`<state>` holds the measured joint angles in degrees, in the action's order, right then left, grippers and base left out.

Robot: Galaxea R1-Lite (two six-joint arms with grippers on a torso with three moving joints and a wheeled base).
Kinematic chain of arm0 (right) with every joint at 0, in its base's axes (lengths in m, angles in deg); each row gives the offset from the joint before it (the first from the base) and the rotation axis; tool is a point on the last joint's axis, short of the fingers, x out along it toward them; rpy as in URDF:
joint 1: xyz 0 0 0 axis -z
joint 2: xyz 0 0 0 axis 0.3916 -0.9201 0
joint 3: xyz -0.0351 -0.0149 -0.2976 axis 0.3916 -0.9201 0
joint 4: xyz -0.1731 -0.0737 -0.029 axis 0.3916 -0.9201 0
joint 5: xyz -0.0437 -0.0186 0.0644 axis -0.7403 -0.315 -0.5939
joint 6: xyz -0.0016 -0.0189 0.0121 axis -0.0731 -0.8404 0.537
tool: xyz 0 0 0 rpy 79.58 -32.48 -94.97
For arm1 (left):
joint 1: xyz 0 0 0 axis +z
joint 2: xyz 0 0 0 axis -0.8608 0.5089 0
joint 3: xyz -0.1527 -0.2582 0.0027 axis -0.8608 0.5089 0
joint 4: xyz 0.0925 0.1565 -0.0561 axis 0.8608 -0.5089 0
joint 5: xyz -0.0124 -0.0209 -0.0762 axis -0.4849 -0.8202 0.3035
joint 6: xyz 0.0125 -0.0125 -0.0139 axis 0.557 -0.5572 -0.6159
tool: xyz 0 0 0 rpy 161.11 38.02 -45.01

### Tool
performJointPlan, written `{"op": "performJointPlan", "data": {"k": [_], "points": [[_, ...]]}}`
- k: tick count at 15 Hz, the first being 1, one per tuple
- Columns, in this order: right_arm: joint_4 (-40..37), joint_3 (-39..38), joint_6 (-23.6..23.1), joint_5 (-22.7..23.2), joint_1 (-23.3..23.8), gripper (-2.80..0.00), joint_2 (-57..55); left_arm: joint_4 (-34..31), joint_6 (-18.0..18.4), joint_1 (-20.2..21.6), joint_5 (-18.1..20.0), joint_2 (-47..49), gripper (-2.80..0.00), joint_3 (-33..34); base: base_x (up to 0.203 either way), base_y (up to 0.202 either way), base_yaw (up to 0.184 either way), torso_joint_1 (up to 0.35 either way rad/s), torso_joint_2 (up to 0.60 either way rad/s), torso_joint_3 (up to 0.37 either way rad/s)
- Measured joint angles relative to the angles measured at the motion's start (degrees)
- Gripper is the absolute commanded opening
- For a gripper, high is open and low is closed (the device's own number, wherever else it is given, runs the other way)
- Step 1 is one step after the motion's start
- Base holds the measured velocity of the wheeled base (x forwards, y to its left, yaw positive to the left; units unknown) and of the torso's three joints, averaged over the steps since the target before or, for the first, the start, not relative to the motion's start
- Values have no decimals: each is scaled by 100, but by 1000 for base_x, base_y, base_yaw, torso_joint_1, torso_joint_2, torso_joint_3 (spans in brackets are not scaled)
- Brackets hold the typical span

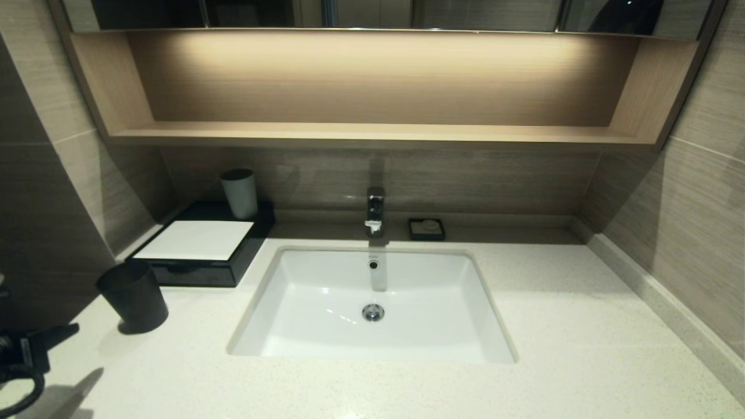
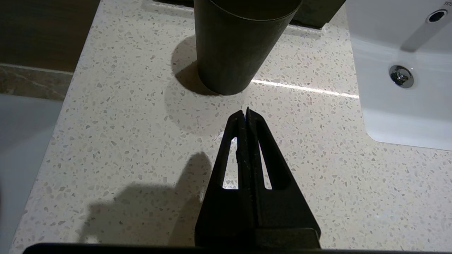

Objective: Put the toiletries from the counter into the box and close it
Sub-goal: Pick up the cup

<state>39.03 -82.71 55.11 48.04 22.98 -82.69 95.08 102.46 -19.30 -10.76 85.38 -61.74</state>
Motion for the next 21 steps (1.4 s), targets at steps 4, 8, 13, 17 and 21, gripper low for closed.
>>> {"op": "performJointPlan", "data": {"k": [4, 8, 13, 17, 21], "points": [[0, 0, -1, -1, 0, -280, 0, 967, -1, 2, -14, 334, -280, 415, 0, 0, 0, 0, 0, 0], [0, 0, -1, -1, 0, -280, 0, 1067, 2, 2, -6, 503, -280, 546, 0, 0, 0, 0, 0, 0], [0, 0, 0, -1, 0, -280, 0, 1106, 27, 2, -19, 595, -242, 685, 0, 0, 0, 0, 0, 0], [0, 0, 1, -1, 0, -280, 0, 1350, 142, -5, -34, 841, 0, 712, 0, 0, 0, 0, 0, 0], [0, 0, 0, -1, 0, -280, 0, 1594, 138, -31, -27, 1092, 0, 730, 0, 0, 0, 0, 0, 0]]}}
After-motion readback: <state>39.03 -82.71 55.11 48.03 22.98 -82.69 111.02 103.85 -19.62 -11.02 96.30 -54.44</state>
